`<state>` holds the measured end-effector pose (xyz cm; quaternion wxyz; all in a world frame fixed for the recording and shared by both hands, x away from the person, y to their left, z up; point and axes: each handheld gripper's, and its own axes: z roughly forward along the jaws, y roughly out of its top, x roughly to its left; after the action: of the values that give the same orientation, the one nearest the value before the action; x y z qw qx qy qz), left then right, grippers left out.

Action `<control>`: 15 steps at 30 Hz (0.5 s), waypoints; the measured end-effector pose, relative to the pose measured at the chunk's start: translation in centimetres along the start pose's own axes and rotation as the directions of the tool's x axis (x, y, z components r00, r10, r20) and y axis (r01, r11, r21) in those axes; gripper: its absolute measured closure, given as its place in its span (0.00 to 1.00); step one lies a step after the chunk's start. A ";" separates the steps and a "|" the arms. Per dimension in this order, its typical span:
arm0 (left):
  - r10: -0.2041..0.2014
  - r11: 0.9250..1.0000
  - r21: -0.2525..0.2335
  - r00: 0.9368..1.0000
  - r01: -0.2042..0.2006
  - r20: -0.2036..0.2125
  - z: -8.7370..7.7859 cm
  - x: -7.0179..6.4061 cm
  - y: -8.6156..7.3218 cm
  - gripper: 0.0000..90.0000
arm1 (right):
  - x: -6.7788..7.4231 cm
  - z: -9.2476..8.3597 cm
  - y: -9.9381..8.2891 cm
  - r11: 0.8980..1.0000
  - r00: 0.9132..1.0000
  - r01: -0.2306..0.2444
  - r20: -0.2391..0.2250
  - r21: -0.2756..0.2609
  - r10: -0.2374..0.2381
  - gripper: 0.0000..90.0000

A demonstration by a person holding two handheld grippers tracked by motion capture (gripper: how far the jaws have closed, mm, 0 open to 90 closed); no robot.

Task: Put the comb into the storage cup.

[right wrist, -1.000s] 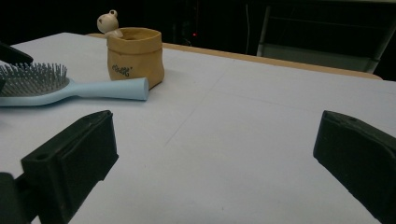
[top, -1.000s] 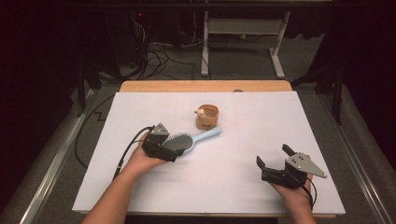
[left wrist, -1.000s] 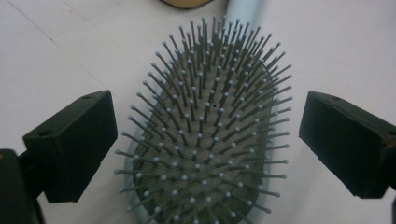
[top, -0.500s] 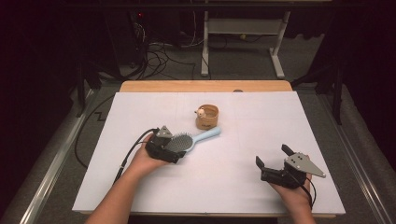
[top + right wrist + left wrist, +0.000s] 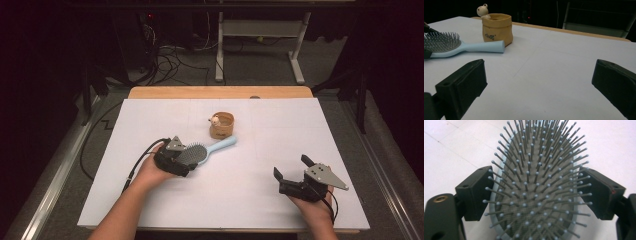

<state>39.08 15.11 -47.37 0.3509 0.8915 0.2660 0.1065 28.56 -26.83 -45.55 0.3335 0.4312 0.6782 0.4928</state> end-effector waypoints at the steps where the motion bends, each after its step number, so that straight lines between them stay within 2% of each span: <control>1: 0.000 1.000 -0.006 1.000 0.000 0.004 -0.1 0.0 0.0 0.20 | 0.0 0.0 0.0 1.000 1.000 0.000 0.001 -0.001 0.000 0.00; 3: -0.009 1.000 -0.024 1.000 0.009 0.014 -0.5 0.1 0.0 0.22 | 0.0 0.0 0.0 1.000 1.000 0.000 0.000 -0.001 0.000 0.00; 4: -0.016 0.999 -0.037 1.000 0.016 0.019 -0.9 0.2 0.0 0.30 | 0.0 0.0 0.0 1.000 1.000 0.000 0.000 -0.002 0.000 0.00; 5: -0.008 0.999 -0.031 1.000 0.008 0.021 -0.9 0.1 0.0 0.31 | 0.0 0.0 0.0 1.000 1.000 0.000 0.001 -0.002 0.000 0.00; 6: 0.004 0.999 -0.032 1.000 -0.003 0.018 -0.9 0.0 0.0 0.31 | 0.0 0.0 0.0 1.000 1.000 -0.002 0.001 -0.002 0.002 0.00; 15: -0.014 0.999 -0.030 0.999 0.015 0.033 -1.0 0.1 -0.1 0.32 | -0.1 -0.1 0.0 1.000 1.000 -0.009 0.002 -0.005 0.009 0.00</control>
<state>38.74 15.80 -46.74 0.3696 0.8857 0.2650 0.0932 28.55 -26.99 -45.51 0.3331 0.4338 0.6749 0.4954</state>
